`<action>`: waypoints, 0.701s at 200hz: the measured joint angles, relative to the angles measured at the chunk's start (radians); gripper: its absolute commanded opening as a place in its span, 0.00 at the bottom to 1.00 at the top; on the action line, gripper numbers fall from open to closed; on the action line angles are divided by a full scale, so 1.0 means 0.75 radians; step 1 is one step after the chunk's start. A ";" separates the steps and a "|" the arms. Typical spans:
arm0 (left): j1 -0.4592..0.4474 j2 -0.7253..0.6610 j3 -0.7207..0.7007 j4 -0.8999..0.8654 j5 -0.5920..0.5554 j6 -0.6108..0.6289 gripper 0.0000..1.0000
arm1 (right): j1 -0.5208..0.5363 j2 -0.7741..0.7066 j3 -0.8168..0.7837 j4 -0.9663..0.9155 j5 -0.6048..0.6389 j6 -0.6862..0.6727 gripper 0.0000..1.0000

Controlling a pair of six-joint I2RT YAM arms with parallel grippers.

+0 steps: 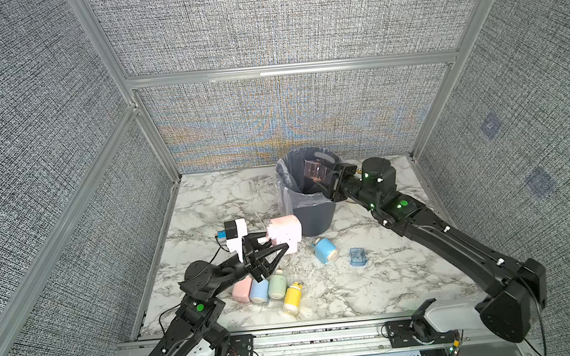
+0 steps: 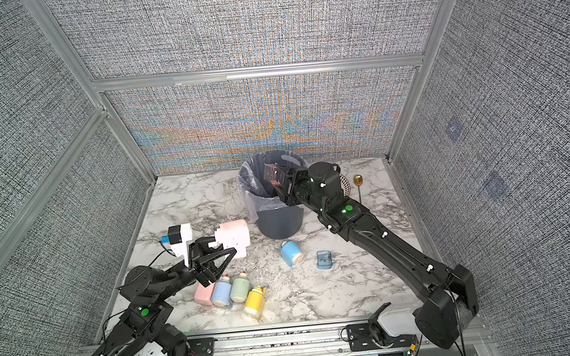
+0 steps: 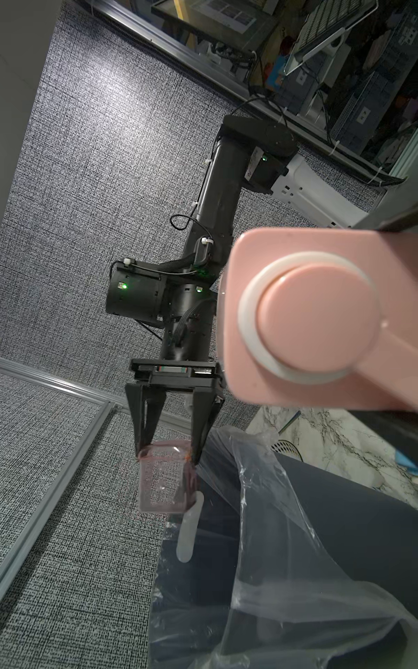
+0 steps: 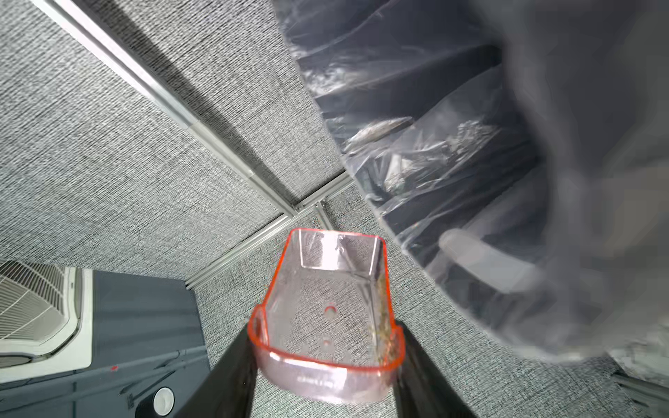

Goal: Take out the pencil sharpener tray and clean the shavings
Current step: Pour the shavings into the trash bin.

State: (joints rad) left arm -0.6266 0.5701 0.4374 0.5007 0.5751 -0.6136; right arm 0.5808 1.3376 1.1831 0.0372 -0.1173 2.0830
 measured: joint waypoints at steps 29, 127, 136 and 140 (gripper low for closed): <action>0.000 0.011 -0.003 0.005 0.001 -0.001 0.16 | -0.006 -0.002 -0.079 0.089 -0.026 0.004 0.00; 0.000 0.021 -0.003 0.010 0.001 -0.010 0.16 | -0.015 -0.025 -0.052 -0.019 -0.026 0.016 0.00; 0.000 0.023 -0.003 0.010 0.001 -0.010 0.16 | -0.018 -0.023 -0.068 0.014 -0.039 0.003 0.00; 0.000 0.026 -0.003 0.010 0.000 -0.010 0.16 | -0.020 -0.023 -0.073 0.025 -0.041 0.005 0.00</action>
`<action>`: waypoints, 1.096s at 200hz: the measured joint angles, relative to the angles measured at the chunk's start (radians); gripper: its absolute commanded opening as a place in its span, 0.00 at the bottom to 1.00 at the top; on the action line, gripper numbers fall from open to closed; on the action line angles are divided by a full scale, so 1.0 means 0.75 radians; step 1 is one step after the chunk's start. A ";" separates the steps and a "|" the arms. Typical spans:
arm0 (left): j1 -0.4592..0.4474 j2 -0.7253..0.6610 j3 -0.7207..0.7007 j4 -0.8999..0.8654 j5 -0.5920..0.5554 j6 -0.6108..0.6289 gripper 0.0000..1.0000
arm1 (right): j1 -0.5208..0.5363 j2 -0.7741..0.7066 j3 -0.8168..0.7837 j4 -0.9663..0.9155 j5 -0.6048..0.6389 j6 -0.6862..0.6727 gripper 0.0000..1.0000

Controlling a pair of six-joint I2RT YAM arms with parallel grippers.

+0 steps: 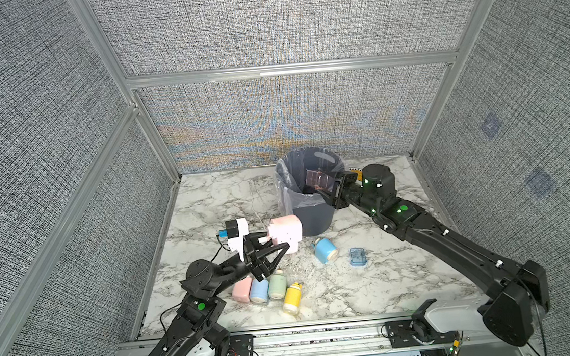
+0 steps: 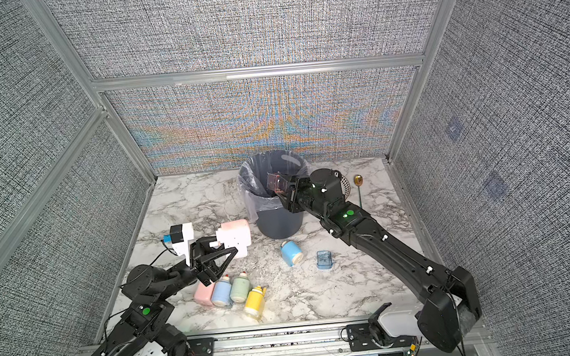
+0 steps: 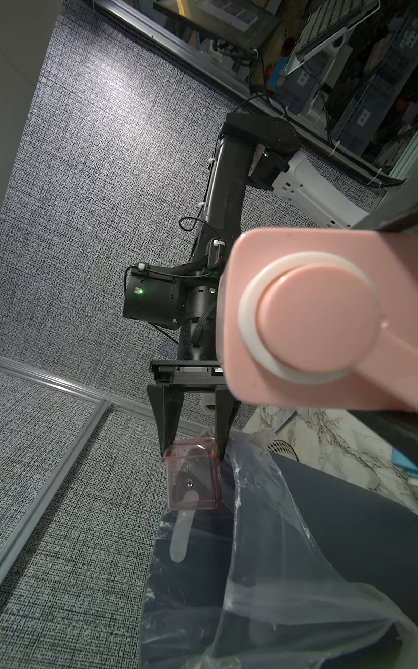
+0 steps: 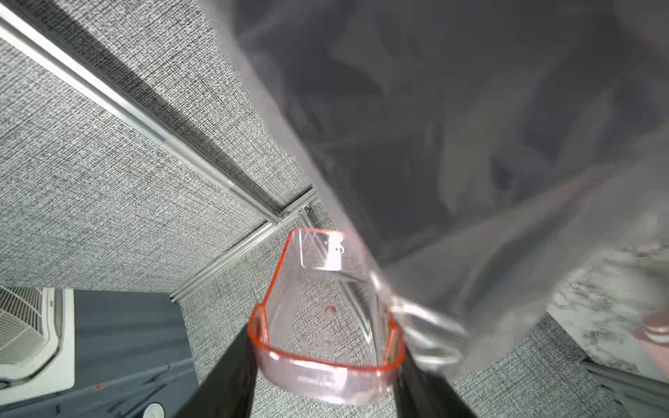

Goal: Take out the pencil sharpener tray and clean the shavings
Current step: Pour the shavings into the trash bin.

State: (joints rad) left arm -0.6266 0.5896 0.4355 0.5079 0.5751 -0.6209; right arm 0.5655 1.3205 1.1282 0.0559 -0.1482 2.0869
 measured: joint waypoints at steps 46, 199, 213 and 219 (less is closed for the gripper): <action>0.000 -0.009 0.000 -0.002 0.001 0.000 0.16 | -0.003 0.050 0.143 -0.071 -0.019 -0.005 0.00; 0.000 -0.038 -0.082 0.021 -0.149 0.020 0.16 | -0.020 0.132 0.347 -0.146 -0.073 -0.232 0.00; 0.000 -0.056 -0.106 0.018 -0.207 0.020 0.15 | -0.016 0.111 0.363 -0.169 -0.048 -0.318 0.00; 0.000 -0.064 -0.114 0.019 -0.230 0.020 0.14 | -0.014 0.099 0.363 -0.178 -0.041 -0.357 0.00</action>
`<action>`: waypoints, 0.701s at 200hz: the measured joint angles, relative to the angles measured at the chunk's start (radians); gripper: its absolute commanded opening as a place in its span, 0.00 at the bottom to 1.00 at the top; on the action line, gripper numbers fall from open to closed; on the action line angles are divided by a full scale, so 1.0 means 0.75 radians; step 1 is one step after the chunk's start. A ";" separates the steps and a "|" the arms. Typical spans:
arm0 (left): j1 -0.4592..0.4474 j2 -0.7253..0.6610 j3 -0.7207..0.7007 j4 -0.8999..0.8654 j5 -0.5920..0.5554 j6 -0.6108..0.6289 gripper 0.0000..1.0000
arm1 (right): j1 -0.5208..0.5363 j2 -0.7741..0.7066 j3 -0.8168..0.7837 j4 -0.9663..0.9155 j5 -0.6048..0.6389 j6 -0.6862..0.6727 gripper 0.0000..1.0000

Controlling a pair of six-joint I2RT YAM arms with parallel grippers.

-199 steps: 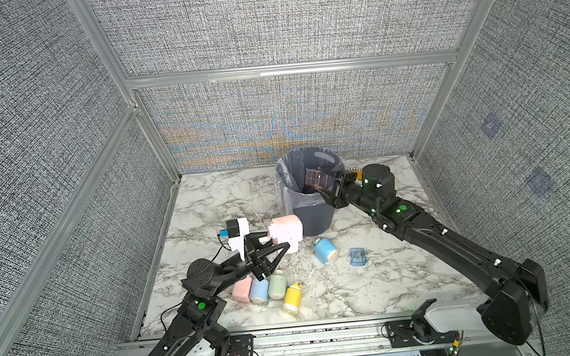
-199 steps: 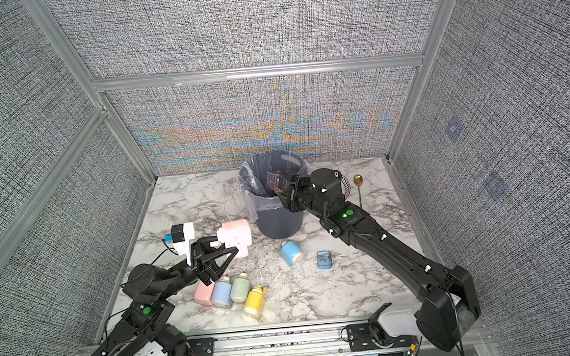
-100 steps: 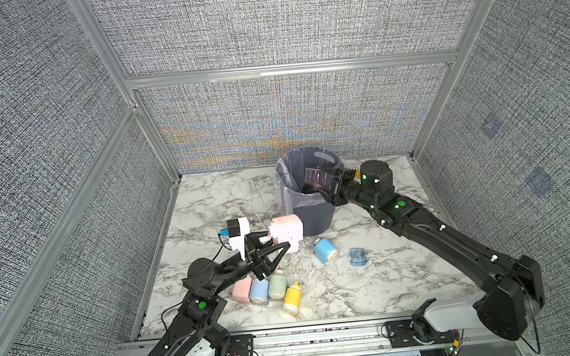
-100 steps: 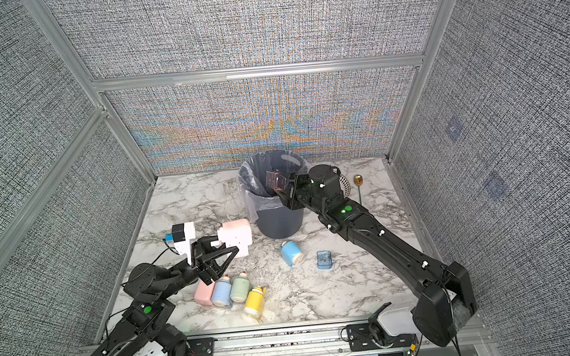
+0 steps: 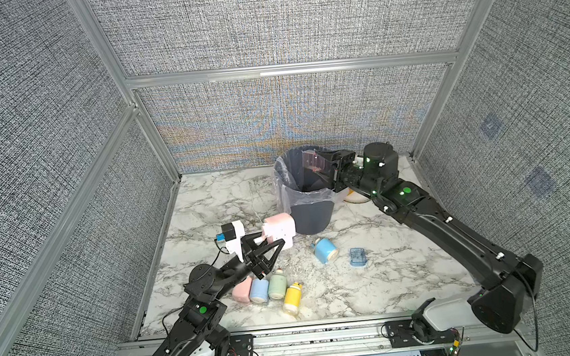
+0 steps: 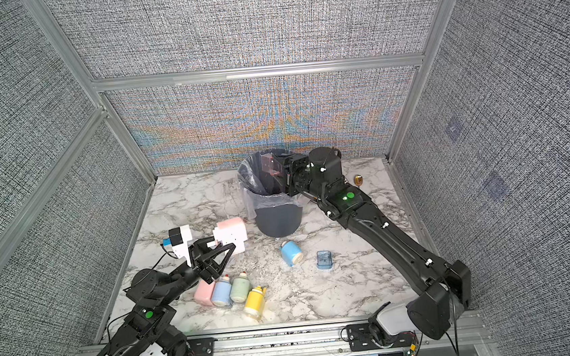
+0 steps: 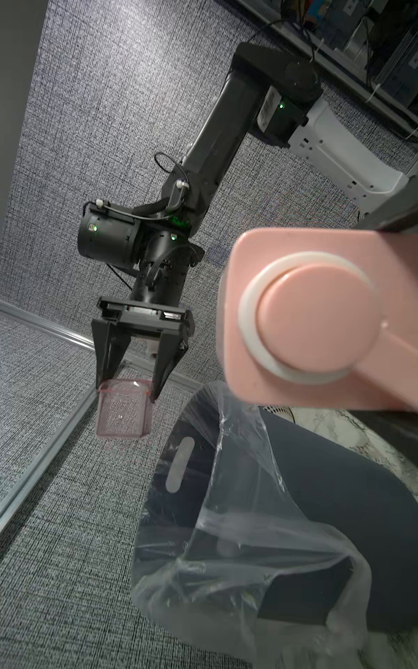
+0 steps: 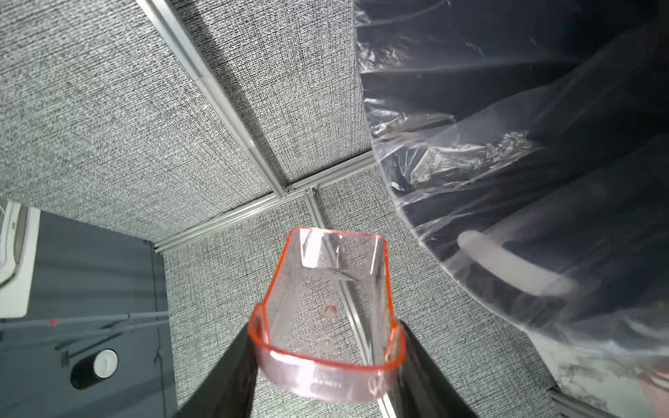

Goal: Take out the pencil sharpener tray and clean the shavings
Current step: Pour the shavings into the trash bin, then place the container at the center of the board.

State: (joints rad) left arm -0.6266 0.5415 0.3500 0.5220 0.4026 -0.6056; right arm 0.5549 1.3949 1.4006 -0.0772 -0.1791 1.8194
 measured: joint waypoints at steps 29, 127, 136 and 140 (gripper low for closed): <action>0.000 -0.046 -0.046 0.001 -0.097 0.009 0.07 | 0.015 -0.074 -0.033 -0.031 0.060 -0.199 0.00; 0.001 -0.097 -0.166 -0.081 -0.254 0.127 0.00 | 0.056 -0.525 -0.565 0.156 0.164 -1.082 0.00; 0.001 -0.078 -0.172 -0.074 -0.246 0.136 0.00 | 0.056 -0.576 -0.628 0.159 0.174 -1.174 0.00; 0.001 -0.068 -0.177 -0.066 -0.242 0.137 0.00 | 0.056 -0.598 -0.655 0.159 0.181 -1.208 0.00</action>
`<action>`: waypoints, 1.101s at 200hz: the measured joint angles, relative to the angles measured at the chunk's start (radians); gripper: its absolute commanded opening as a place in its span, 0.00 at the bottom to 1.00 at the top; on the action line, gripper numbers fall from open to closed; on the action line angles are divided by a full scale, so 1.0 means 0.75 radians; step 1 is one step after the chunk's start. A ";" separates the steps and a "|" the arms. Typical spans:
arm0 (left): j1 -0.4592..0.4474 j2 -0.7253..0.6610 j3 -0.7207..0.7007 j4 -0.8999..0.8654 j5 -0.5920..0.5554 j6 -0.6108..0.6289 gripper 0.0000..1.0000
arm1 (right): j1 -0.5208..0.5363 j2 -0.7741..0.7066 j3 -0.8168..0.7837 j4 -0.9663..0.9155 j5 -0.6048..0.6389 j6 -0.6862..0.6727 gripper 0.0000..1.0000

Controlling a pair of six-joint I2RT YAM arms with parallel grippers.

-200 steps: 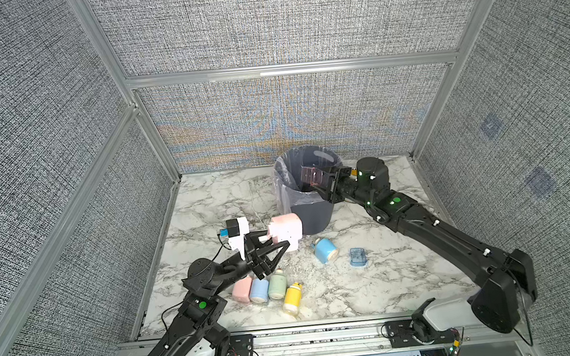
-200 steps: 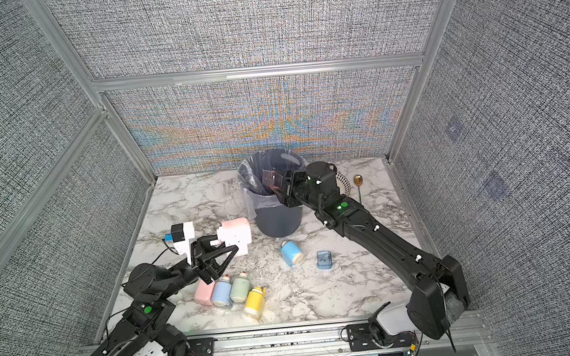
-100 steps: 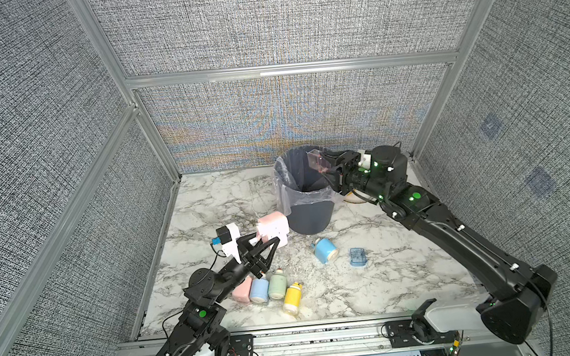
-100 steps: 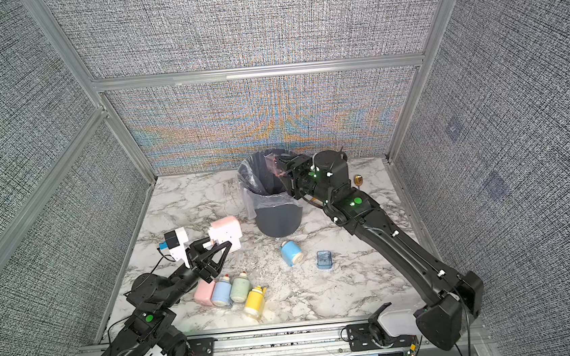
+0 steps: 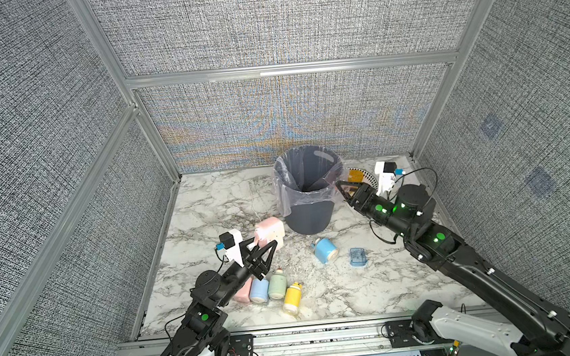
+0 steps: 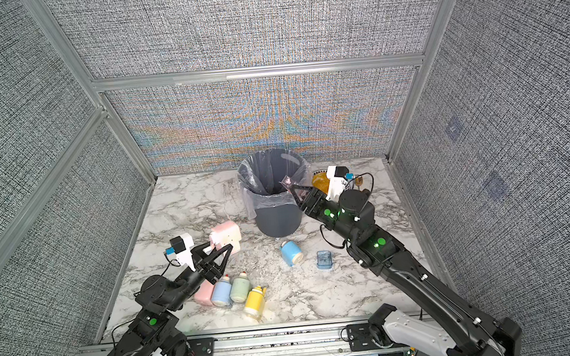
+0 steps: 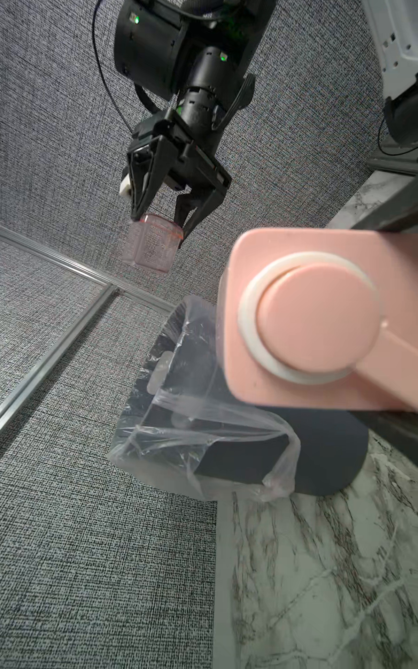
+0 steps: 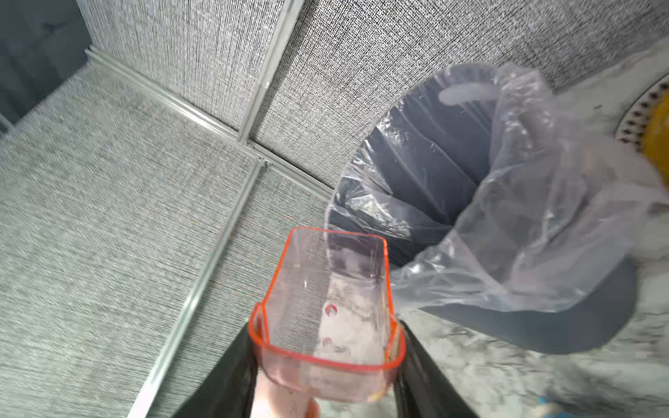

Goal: Take out the pencil sharpener tray and clean the shavings
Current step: Place the container at the center of the board.

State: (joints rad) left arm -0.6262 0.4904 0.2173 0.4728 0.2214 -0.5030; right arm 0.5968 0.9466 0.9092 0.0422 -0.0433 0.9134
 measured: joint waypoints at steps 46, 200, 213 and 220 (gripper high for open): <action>-0.007 0.143 -0.102 0.202 0.100 0.005 0.00 | 0.003 -0.267 -0.394 0.047 0.116 -0.335 0.00; -0.089 0.571 -0.051 0.566 0.188 0.092 0.00 | -0.043 0.121 -0.636 0.136 0.485 -0.804 0.00; -0.099 0.604 -0.040 0.595 0.198 0.093 0.00 | -0.064 0.175 -0.640 0.162 0.514 -0.818 0.00; -0.106 0.619 -0.035 0.607 0.205 0.093 0.00 | -0.073 0.205 -0.639 0.180 0.528 -0.823 0.00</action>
State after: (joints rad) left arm -0.7055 0.9546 0.1913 0.9279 0.3752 -0.4335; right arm 0.5423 1.1004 0.4297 0.1768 0.3527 0.2958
